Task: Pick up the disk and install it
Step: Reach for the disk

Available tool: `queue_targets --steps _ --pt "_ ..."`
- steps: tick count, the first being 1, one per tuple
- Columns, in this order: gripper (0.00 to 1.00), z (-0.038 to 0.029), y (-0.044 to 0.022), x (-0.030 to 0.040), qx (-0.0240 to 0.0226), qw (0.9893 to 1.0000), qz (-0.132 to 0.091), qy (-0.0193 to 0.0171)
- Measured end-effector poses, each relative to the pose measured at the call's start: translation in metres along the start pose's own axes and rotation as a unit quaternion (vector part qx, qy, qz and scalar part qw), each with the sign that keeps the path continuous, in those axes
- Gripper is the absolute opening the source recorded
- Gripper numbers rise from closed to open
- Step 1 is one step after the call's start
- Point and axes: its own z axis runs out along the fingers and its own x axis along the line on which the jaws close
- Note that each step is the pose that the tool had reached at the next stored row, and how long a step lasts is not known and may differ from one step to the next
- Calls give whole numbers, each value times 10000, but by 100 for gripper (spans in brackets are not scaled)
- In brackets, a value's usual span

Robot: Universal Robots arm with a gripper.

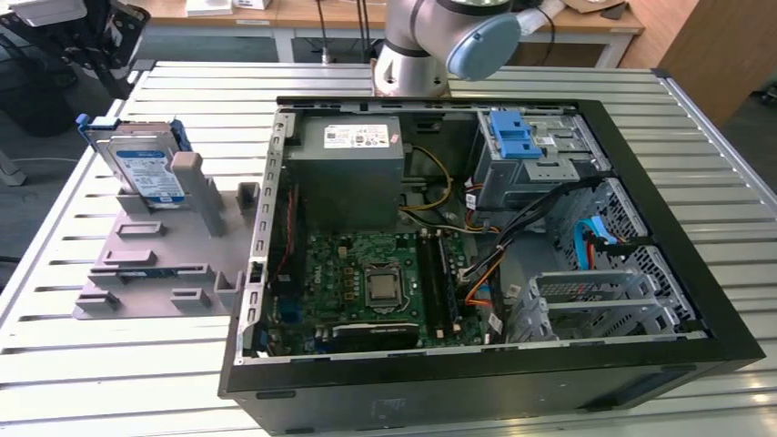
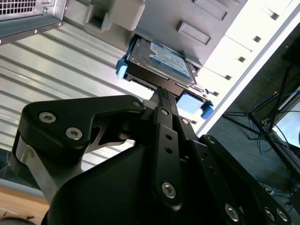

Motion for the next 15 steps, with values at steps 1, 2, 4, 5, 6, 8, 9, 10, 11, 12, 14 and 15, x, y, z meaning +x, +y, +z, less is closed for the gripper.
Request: queue_targets --steps 1,2,4,5,6,8,9,10,11,12,14,15 --pt "11 6 -1 19 0 10000 0 0" --pt "11 11 -1 46 -1 10000 0 -1" --pt "11 23 -3 105 0 10000 0 -1" --pt "11 29 -5 134 0 10000 0 -1" --pt "11 34 -5 162 1 10000 0 0" --pt "11 40 2 211 1 10000 0 -1" --pt "11 41 8 227 1 10000 0 -1" --pt "11 43 13 243 1 10000 0 -1" --pt "11 44 18 259 1 10000 0 -1" --pt "11 46 22 276 1 10000 0 -1" --pt "11 48 29 311 1 10000 0 -1" --pt "11 49 30 326 1 10000 0 -1"
